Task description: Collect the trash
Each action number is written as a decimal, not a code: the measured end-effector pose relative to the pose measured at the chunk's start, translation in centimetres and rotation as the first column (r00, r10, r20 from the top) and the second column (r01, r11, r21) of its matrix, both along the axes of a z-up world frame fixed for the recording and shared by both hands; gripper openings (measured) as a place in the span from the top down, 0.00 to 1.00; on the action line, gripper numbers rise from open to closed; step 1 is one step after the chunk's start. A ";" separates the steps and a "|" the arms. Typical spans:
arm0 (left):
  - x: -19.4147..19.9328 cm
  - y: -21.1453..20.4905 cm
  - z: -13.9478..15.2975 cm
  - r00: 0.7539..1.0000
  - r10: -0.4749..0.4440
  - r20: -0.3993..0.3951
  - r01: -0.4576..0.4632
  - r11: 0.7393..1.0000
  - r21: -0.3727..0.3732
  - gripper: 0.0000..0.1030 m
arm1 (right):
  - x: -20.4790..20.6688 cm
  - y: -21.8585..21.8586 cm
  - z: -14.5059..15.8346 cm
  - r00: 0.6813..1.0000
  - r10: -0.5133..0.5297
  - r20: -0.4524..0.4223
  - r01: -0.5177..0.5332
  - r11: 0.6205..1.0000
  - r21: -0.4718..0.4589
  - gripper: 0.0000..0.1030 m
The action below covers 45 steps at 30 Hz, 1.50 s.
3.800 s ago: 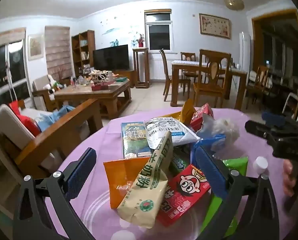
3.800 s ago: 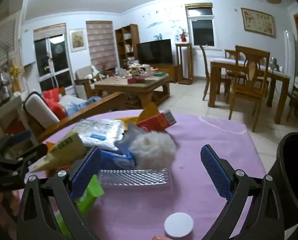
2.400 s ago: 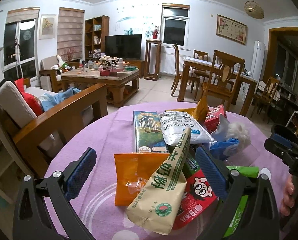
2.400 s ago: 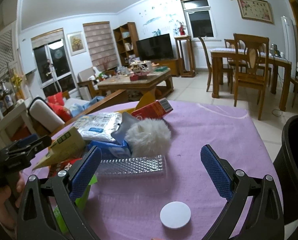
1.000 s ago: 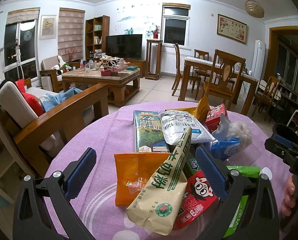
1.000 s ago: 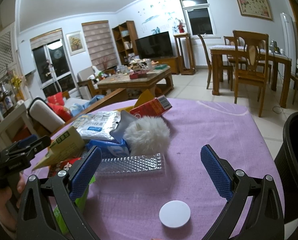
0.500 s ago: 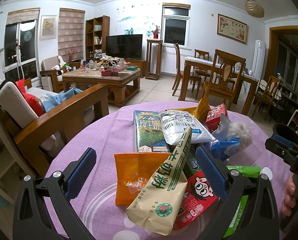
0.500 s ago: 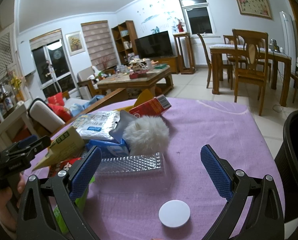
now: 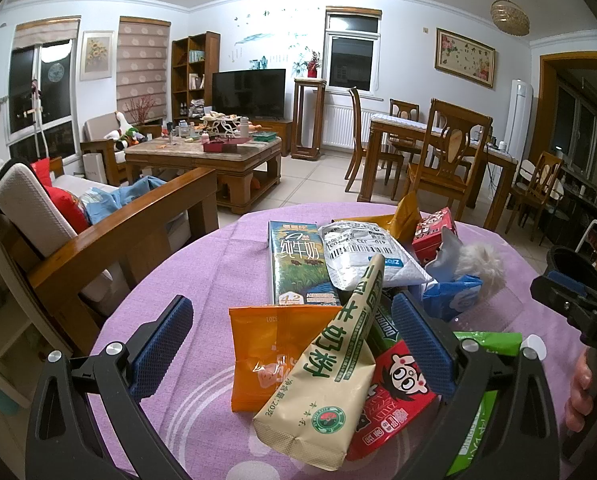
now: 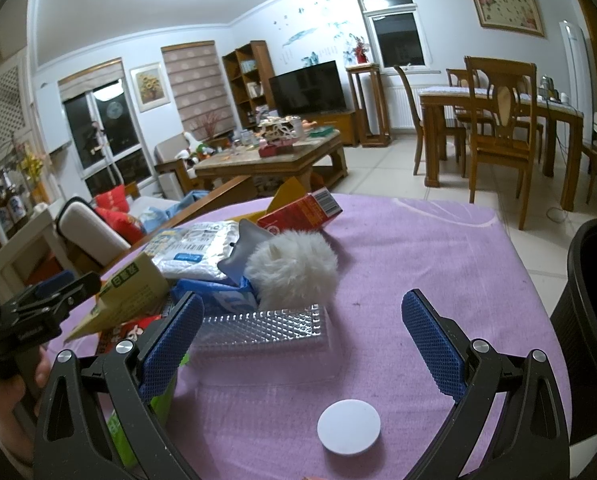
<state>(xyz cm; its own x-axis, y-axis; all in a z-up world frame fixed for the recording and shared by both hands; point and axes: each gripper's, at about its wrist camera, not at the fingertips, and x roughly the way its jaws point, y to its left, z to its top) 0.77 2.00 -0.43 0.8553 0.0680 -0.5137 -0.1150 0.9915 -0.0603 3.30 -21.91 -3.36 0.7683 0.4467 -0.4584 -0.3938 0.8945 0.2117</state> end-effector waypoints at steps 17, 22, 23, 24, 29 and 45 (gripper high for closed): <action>2.1 8.0 -0.1 0.958 -0.286 0.022 0.273 0.889 -0.367 0.04 | -2.1 0.7 -0.7 0.925 0.302 -0.230 -0.232 0.930 0.286 0.05; 2.1 5.5 -0.1 0.936 -0.352 -0.012 0.331 0.892 -0.306 0.05 | -3.8 4.9 -1.0 0.902 0.317 -0.292 -0.278 0.946 0.168 0.20; 1.9 4.9 -0.1 0.932 -0.363 -0.011 0.346 0.897 -0.274 0.05 | -4.0 5.9 -1.5 0.896 0.313 -0.314 -0.279 0.949 0.149 0.27; 1.7 4.3 0.0 0.930 -0.367 -0.013 0.353 0.903 -0.245 0.05 | -4.1 6.8 -2.0 0.889 0.305 -0.342 -0.276 0.952 0.131 0.29; 1.8 2.0 -0.2 0.916 -0.398 -0.052 0.390 0.913 -0.120 0.06 | -4.2 10.3 -3.5 0.861 0.313 -0.401 -0.284 0.950 0.131 0.40; 2.6 4.1 -1.7 0.923 -0.361 -0.137 0.328 0.920 -0.215 0.80 | -6.1 10.9 -1.6 0.867 0.380 -0.322 -0.339 0.924 0.178 0.73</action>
